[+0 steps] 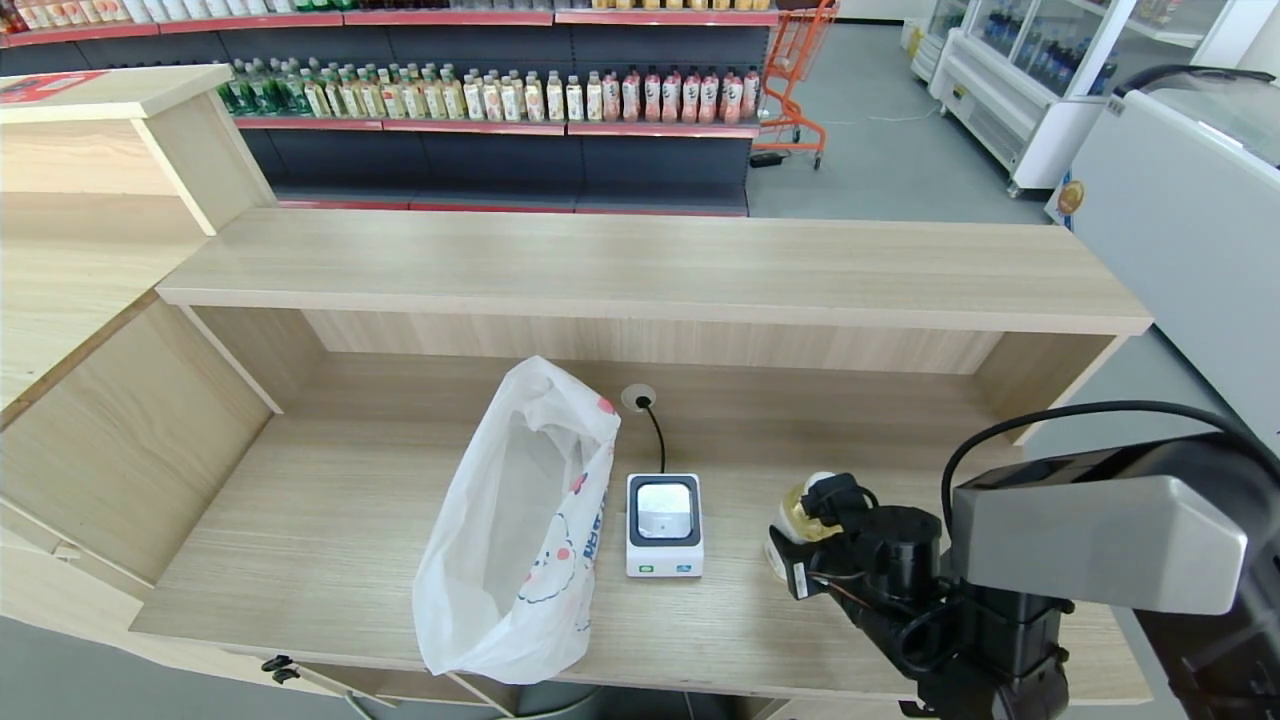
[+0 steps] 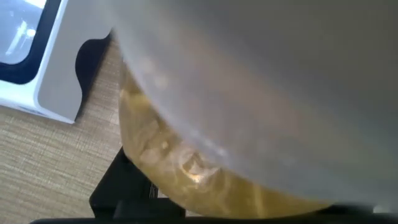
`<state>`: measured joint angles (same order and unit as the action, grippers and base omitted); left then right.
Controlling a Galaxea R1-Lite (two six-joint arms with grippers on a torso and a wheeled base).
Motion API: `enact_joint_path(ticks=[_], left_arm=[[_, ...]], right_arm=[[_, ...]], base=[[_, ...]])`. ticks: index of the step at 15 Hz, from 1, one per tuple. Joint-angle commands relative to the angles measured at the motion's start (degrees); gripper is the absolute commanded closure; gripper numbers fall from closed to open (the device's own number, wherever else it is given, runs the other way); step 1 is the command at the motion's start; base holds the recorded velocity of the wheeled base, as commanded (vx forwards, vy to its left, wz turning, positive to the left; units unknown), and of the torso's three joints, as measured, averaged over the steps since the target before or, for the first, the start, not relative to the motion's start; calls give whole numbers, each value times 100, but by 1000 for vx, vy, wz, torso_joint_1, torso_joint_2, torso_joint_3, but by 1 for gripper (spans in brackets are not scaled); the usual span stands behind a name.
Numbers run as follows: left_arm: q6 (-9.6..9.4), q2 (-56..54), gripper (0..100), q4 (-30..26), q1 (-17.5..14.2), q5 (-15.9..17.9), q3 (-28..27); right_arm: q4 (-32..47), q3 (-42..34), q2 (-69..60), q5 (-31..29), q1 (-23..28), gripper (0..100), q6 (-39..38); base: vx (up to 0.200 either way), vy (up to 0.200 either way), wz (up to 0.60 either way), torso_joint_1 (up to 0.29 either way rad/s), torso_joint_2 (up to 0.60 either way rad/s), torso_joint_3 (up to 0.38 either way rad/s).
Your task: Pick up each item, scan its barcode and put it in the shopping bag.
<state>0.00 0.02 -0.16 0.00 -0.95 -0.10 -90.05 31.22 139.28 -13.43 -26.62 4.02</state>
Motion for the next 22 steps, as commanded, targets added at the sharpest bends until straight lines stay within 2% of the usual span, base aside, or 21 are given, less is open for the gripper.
enact_joint_path(ticks=[1, 4, 6, 7, 8, 9, 11, 13, 16, 17, 19, 22], left_arm=[[0, -2, 0, -2, 0, -2, 1], [0, -2, 0, 7, 0, -2, 1], [0, -2, 0, -2, 0, -2, 1], [0, -2, 0, -2, 0, -2, 1], [0, -2, 0, -2, 0, -2, 1], [0, -2, 0, -2, 0, -2, 1], [0, -2, 0, -2, 0, -2, 1], [0, -2, 0, -2, 0, -2, 1], [0, -2, 0, -2, 0, -2, 1], [0, -2, 0, -2, 0, -2, 1], [0, -2, 0, -2, 0, -2, 1], [0, -2, 0, -2, 0, -2, 1]], right_arm=[[5, -362, -147, 131, 175, 100, -139], [5, -450, -85, 104, 149, 100, -139], [5, -380, -480, 192, 219, 100, -244], [102, -274, -797, 403, 289, 100, -394], [576, -213, -1236, 658, 404, 100, -437], [1174, -143, -1746, 1009, 553, 100, -543], [2246, 60, -2678, 2152, 702, 100, -1167], [2844, -46, -3442, 3602, 834, 100, -1422], [3793, -248, -4418, 5088, 799, 100, -1519], [3995, -327, -4638, 5448, 729, 100, -1527], [4224, -450, -5007, 5808, 535, 100, -1765], [4312, -477, -5218, 6002, 201, 100, -2099]], base=[[0, 0, 0, 0, 0, 0], [0, 0, 0, 0, 0, 0], [0, 0, 0, 0, 0, 0], [0, 0, 0, 0, 0, 0], [0, 0, 0, 0, 0, 0], [0, 0, 0, 0, 0, 0], [0, 0, 0, 0, 0, 0], [0, 0, 0, 0, 0, 0], [0, 0, 0, 0, 0, 0], [0, 0, 0, 0, 0, 0], [0, 0, 0, 0, 0, 0], [0, 0, 0, 0, 0, 0]])
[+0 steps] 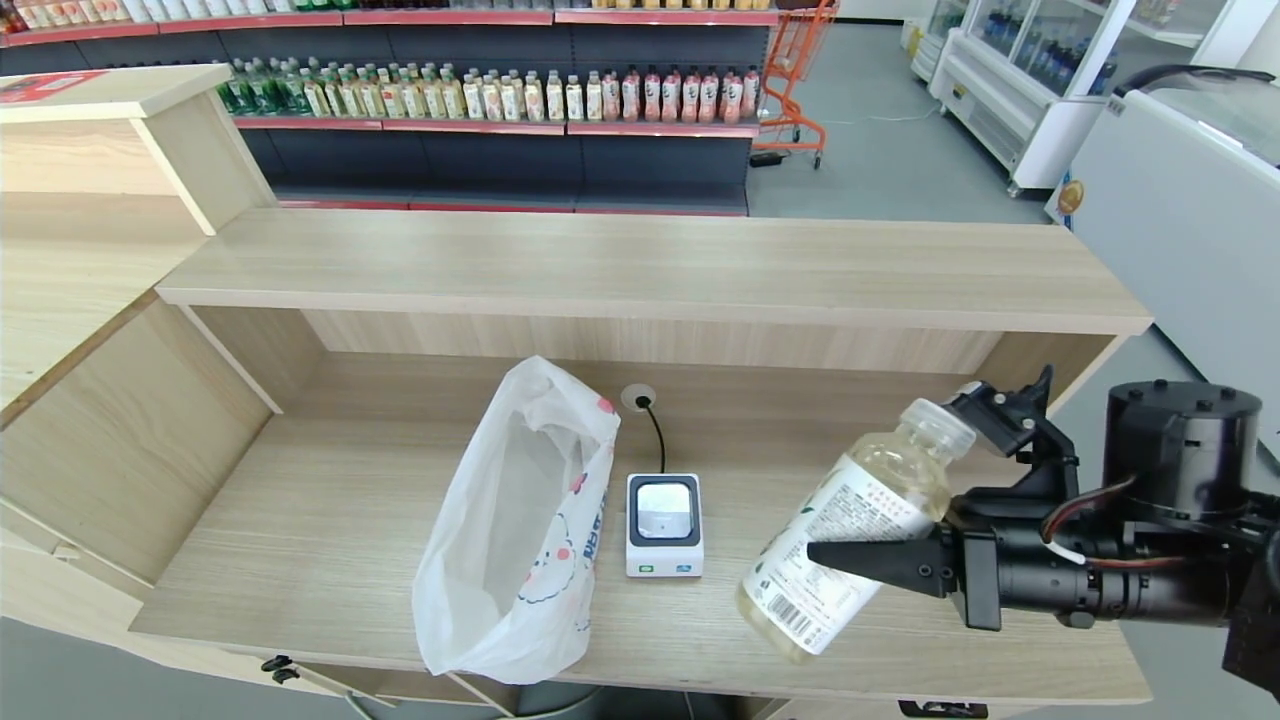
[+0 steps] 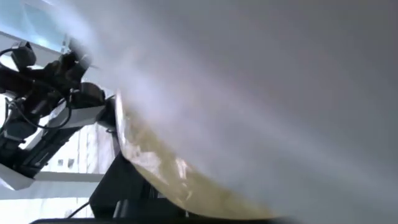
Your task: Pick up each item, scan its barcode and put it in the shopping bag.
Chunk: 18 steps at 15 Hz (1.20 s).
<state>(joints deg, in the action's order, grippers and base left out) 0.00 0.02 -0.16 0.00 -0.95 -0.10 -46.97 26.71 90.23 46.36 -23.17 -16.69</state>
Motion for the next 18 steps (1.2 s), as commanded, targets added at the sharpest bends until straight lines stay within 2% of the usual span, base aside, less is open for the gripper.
enact_joint_path(ticks=[1, 7, 11, 18], left_arm=[[0, -2, 0, -2, 0, -2, 1], [0, -2, 0, -2, 0, -2, 1], [0, -2, 0, -2, 0, -2, 1], [0, -2, 0, -2, 0, -2, 1]], right_arm=[[12, -34, -340, 31, -205, 100, -63], [162, -324, -612, 136, -882, 100, -397], [434, -289, -718, 136, -899, 100, -397], [443, -280, -727, 84, -882, 100, -379]], base=[[0, 0, 0, 0, 0, 0], [0, 0, 0, 0, 0, 0], [0, 0, 0, 0, 0, 0], [0, 0, 0, 0, 0, 0]])
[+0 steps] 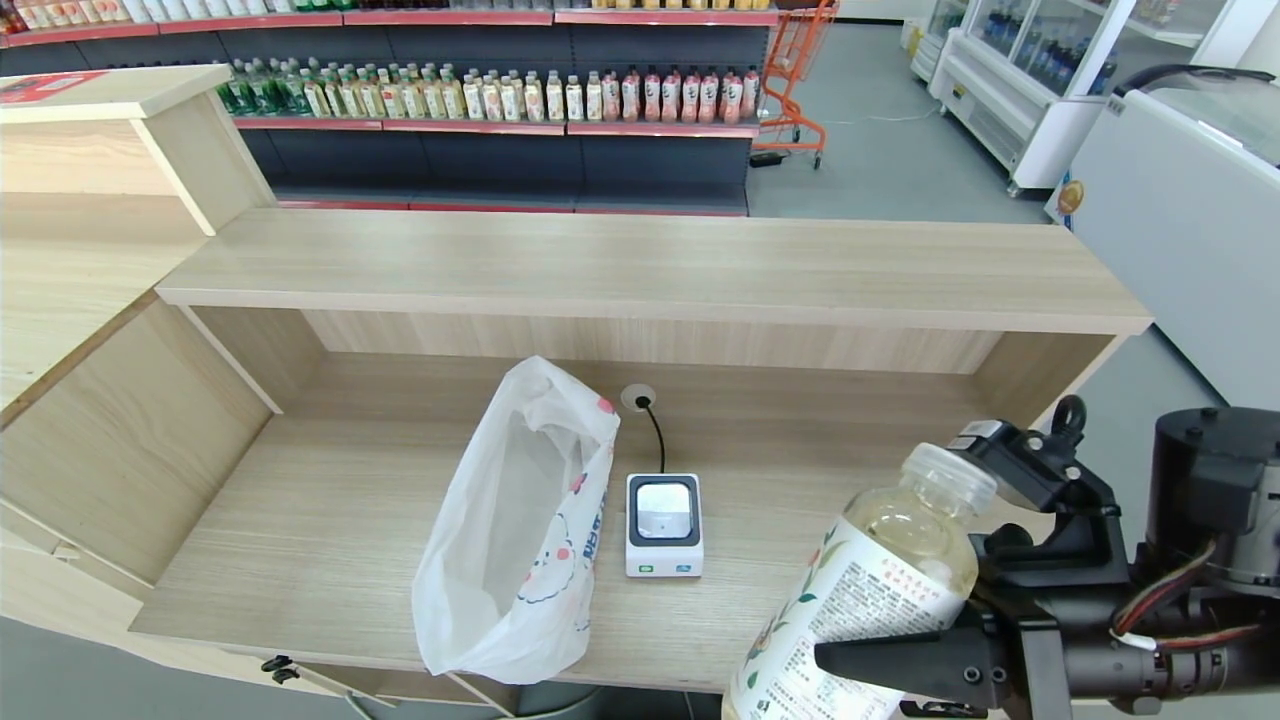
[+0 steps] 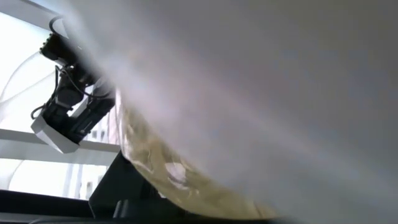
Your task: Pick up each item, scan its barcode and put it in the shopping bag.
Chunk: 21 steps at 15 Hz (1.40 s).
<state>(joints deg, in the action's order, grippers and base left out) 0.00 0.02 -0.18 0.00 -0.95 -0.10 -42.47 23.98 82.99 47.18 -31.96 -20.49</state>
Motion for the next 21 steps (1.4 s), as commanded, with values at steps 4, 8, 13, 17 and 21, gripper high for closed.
enact_joint_path(ticks=[4, 8, 13, 17, 21], left_arm=[[0, -2, 0, 1, 0, -2, 1], [0, -2, 0, 1, 0, -2, 1], [0, -2, 0, 9, 0, -2, 1], [0, -2, 0, 1, 0, -2, 1], [0, -2, 0, 1, 0, -2, 1]], right_arm=[[-7, -34, -38, -139, -12, 100, 28], [-15, -34, -90, -279, 15, 100, 265], [-139, -60, 85, -2696, 1219, 100, 3948], [-1035, -385, 314, -2881, 1614, 100, 5925], [-1896, -535, 419, -2846, 1606, 100, 7156]], base=[[0, 0, 0, 0, 0, 0], [0, 0, 0, 0, 0, 0], [0, 0, 0, 0, 0, 0], [0, 0, 0, 0, 0, 0], [0, 0, 0, 0, 0, 0]])
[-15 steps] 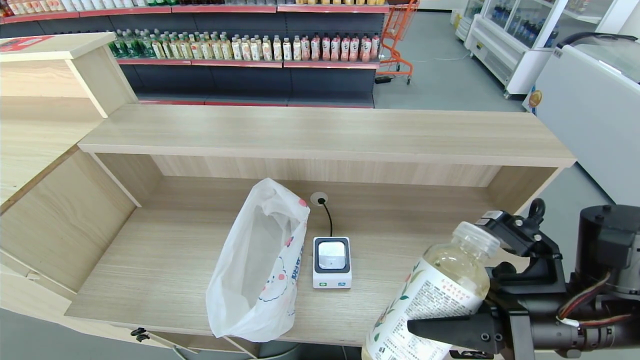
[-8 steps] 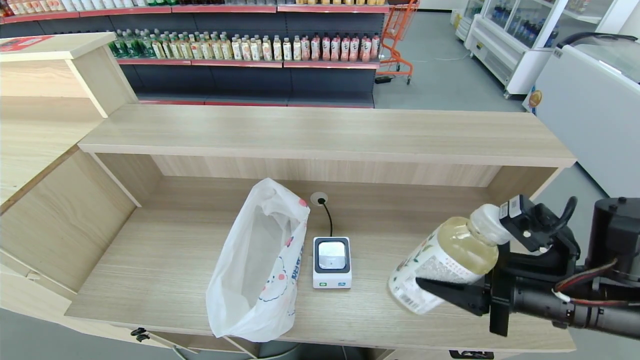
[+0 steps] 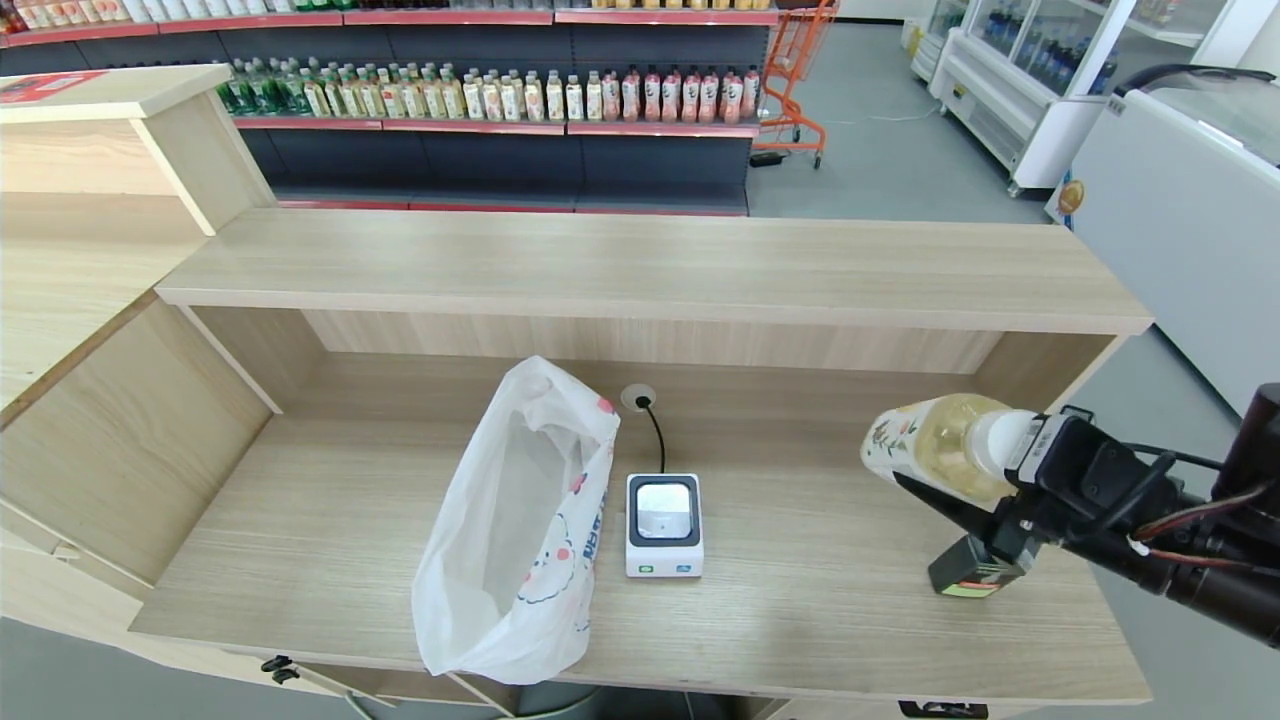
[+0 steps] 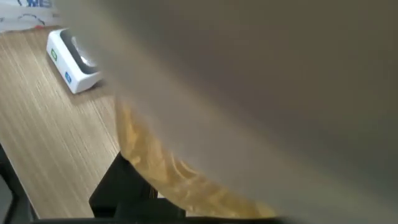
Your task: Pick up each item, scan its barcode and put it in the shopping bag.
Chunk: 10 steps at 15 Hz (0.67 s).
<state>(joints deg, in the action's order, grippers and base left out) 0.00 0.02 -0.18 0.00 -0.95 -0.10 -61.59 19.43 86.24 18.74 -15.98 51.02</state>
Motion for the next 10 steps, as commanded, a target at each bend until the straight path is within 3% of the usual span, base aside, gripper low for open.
enact_joint_path(ticks=[1, 6, 10], left_arm=[[0, -2, 0, 1, 0, -2, 1], [0, -2, 0, 1, 0, -2, 1], [-9, -2, 0, 1, 0, -2, 1]], right_arm=[[-292, -194, 86, 86, -45, 100, 339], [-363, -212, 60, 570, -107, 100, 945], [-424, -247, 69, 605, -37, 100, 919]], base=[[0, 0, 0, 0, 0, 0], [0, 0, 0, 0, 0, 0], [0, 0, 0, 0, 0, 0]])
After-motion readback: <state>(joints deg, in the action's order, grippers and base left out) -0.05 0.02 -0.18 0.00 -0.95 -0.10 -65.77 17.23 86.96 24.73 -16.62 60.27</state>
